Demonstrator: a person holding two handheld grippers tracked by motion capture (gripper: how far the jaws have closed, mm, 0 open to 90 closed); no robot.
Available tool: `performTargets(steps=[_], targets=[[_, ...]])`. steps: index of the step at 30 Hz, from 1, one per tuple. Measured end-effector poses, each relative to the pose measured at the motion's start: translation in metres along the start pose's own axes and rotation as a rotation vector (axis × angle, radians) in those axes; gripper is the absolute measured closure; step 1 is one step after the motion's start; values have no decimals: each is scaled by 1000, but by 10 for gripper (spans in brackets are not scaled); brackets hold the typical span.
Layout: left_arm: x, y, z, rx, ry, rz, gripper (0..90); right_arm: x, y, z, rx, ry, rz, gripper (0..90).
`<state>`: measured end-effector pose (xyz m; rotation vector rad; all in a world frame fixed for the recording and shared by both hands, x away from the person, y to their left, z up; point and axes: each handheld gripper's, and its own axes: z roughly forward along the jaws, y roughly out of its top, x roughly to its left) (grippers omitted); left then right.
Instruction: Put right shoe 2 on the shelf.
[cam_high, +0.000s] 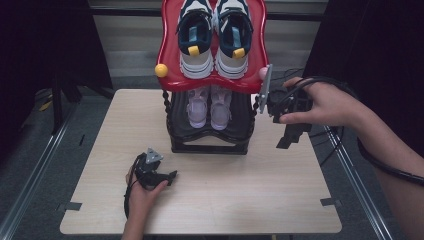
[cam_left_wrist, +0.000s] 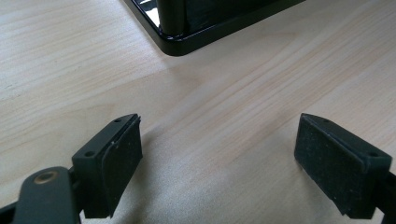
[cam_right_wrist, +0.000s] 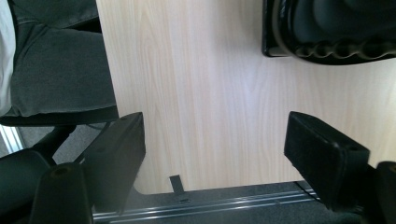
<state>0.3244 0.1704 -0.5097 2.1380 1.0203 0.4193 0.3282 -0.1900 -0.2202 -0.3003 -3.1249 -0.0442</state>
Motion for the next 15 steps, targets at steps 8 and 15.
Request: performTargets(steps=[8,15], targets=[[0,0,0,0,1,1,147,0,-7,18,19,-4,1,204],[0,0,0,0,1,2,147,-1,-15,35,44,-9,13,203]])
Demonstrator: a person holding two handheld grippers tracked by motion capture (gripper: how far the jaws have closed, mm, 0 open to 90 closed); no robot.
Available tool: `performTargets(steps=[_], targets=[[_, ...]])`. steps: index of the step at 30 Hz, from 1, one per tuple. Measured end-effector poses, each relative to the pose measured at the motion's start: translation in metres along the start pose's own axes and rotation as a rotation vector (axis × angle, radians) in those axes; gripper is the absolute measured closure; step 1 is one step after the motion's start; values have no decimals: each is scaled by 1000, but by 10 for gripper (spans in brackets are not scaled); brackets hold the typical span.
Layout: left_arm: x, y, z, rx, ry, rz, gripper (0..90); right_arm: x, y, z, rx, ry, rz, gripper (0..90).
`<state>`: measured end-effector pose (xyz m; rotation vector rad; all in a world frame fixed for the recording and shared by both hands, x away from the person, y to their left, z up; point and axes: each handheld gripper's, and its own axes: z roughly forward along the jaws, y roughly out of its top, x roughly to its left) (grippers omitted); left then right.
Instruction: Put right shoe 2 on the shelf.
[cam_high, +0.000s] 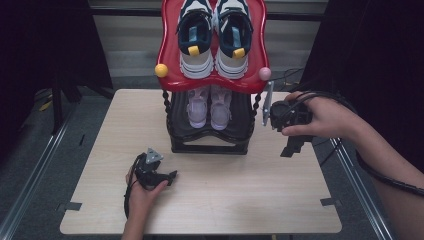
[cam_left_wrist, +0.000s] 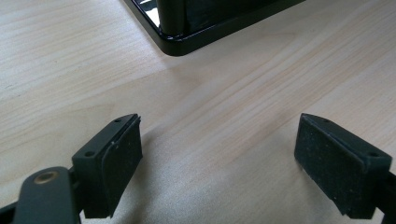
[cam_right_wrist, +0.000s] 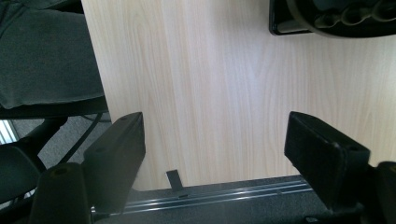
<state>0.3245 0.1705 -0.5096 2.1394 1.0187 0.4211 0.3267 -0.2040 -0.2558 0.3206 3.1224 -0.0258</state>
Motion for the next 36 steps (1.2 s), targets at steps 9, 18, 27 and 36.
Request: performTargets(steps=[9,18,27,36], targets=[[0,0,0,-1,-1,-2,146,-1,-7,15,0,1,11,202],[0,0,0,-1,-1,-2,146,0,-14,30,-7,-8,26,201],[0,0,0,-1,-1,-3,146,-2,-17,48,-12,-8,26,201],[0,0,0,0,-1,-3,146,-1,-18,67,-3,8,52,200]])
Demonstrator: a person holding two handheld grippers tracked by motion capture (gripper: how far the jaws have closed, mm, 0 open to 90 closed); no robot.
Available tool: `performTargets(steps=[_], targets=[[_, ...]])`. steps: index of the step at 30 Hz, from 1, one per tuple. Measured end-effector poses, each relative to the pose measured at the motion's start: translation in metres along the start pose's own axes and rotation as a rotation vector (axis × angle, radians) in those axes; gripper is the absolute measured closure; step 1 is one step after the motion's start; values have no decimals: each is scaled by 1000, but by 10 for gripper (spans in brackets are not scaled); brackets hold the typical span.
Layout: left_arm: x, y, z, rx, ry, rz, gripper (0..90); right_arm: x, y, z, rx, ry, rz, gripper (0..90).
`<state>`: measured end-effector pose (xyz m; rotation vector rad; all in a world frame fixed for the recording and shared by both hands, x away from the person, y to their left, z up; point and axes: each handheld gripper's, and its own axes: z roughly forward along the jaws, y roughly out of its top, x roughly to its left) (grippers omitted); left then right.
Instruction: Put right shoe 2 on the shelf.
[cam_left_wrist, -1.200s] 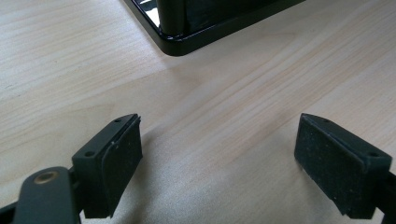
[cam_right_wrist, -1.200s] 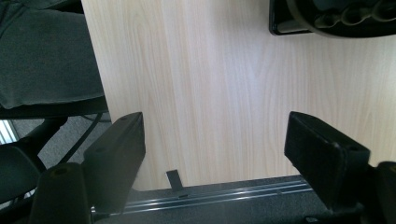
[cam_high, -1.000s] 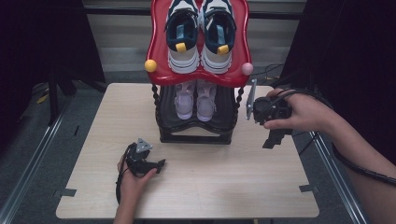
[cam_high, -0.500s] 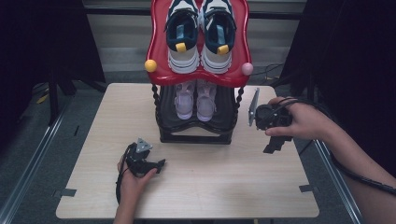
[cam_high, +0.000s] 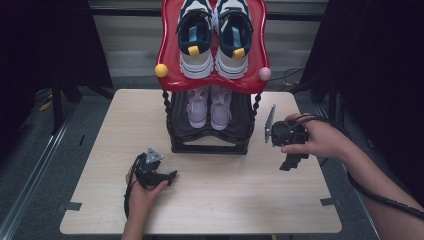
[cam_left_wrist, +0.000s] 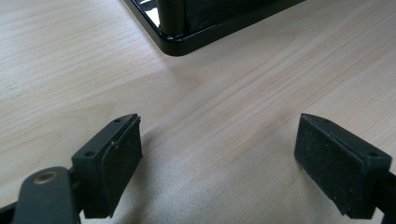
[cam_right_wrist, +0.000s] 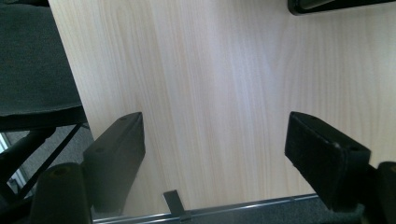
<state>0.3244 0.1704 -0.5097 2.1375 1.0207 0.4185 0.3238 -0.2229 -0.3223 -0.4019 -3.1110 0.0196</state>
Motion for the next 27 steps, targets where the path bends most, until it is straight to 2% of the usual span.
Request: performTargets(steps=[7,10,18,19,20,23,24,27], targets=[[0,0,0,-3,1,0,146,0,-1,15,4,8,-5,197],[0,0,0,-3,1,-1,146,-1,-2,19,-12,13,-11,197],[0,0,0,-3,1,-1,146,1,-6,31,1,21,13,197],[0,0,0,-3,1,-1,146,-1,-7,36,-20,14,-6,197],[0,0,0,-3,1,-1,146,0,-7,36,-1,18,15,196],[0,0,0,-4,1,-1,146,0,-8,41,2,15,20,196],[0,0,0,-4,1,-2,146,-1,-8,43,-7,15,2,196],[0,0,0,-4,-1,0,145,1,-10,49,20,13,24,195]])
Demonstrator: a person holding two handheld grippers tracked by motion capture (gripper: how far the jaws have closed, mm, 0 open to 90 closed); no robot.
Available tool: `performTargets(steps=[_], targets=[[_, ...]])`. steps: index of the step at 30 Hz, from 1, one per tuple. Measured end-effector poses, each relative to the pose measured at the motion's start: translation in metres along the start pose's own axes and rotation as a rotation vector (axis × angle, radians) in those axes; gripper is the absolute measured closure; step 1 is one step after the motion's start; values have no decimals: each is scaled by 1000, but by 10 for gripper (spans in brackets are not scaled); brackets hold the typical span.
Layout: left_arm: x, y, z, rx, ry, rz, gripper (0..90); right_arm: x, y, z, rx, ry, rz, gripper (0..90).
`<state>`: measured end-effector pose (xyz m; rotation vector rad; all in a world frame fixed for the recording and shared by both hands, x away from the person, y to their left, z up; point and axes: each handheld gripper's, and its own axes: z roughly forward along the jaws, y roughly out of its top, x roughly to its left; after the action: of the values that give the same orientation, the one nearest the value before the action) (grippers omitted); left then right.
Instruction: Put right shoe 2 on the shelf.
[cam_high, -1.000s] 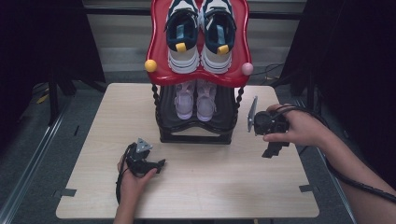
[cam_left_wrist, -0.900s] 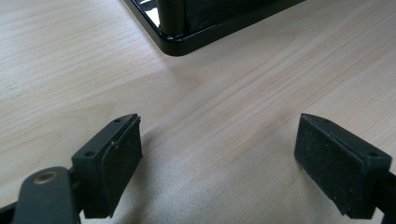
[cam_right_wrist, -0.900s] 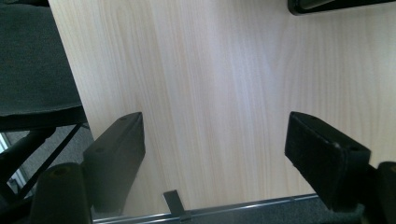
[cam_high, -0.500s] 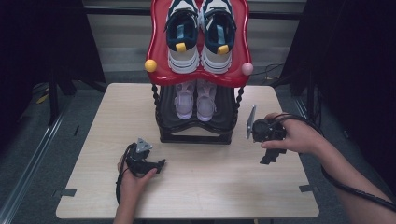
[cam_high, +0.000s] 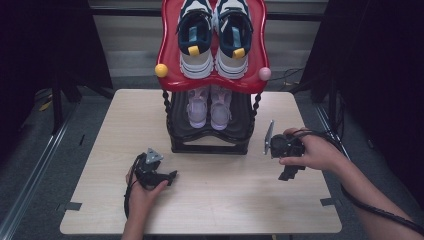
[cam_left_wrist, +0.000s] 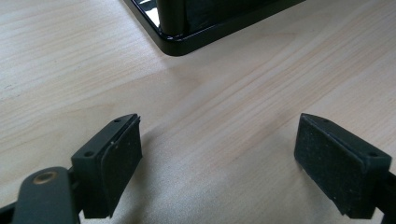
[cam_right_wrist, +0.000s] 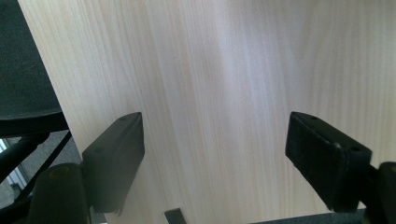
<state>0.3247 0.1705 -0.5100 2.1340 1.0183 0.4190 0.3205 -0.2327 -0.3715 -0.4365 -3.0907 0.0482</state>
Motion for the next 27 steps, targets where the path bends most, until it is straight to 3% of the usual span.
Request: performTargets(steps=[1,3,13,14,17,20,21,22,27], targets=[[0,0,0,0,-1,-2,145,-1,0,5,-17,-4,-21,195],[0,0,0,-1,-1,-3,145,1,-1,8,-10,4,-3,195],[0,0,0,-1,-1,2,145,1,-3,28,-16,5,-18,195],[0,0,0,0,0,1,145,3,-3,29,-2,3,8,195],[0,0,0,-1,0,2,146,3,-4,38,-18,0,16,193],[0,0,0,0,0,1,146,1,-5,42,-32,1,-4,192],[0,0,0,0,0,1,146,2,-5,44,-34,5,4,191],[0,0,0,-1,-1,2,145,4,-7,49,-18,1,43,189],[0,0,0,-1,-1,1,146,1,-11,63,-68,-2,35,183]])
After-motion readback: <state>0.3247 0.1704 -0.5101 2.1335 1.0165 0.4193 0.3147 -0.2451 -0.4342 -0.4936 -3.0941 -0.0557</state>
